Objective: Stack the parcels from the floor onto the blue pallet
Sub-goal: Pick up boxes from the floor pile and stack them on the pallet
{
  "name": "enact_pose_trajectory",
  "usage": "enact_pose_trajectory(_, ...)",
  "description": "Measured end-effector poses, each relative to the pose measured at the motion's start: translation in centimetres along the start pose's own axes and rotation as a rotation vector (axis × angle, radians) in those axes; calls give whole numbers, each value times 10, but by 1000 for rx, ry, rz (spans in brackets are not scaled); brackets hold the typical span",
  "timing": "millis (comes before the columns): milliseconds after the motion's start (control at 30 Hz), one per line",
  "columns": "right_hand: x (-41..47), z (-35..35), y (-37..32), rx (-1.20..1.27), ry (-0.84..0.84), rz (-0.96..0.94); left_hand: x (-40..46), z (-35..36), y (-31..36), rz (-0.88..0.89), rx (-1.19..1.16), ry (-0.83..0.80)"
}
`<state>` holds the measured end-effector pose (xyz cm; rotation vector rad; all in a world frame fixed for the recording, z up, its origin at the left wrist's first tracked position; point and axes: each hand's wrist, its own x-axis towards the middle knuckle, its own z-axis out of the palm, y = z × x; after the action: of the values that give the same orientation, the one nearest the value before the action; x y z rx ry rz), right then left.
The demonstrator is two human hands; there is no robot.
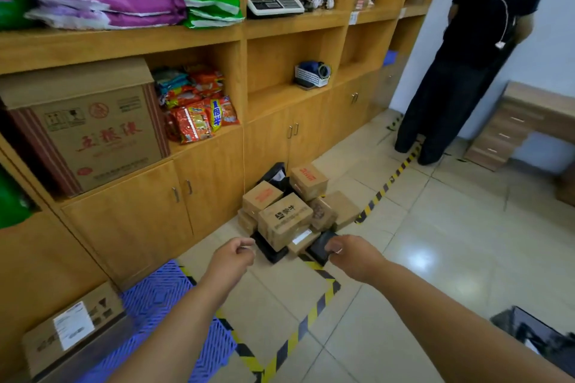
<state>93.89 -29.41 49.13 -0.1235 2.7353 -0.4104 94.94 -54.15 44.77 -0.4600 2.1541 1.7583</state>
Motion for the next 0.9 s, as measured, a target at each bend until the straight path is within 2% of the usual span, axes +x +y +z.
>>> enact_pose_trajectory(400, 94, -38, 84, 124, -38, 59, 106, 64, 43, -68, -17, 65)
enact_pose_trajectory(900, 309, -129, 123, 115, -75, 108, 314, 78, 131, -126, -3, 114)
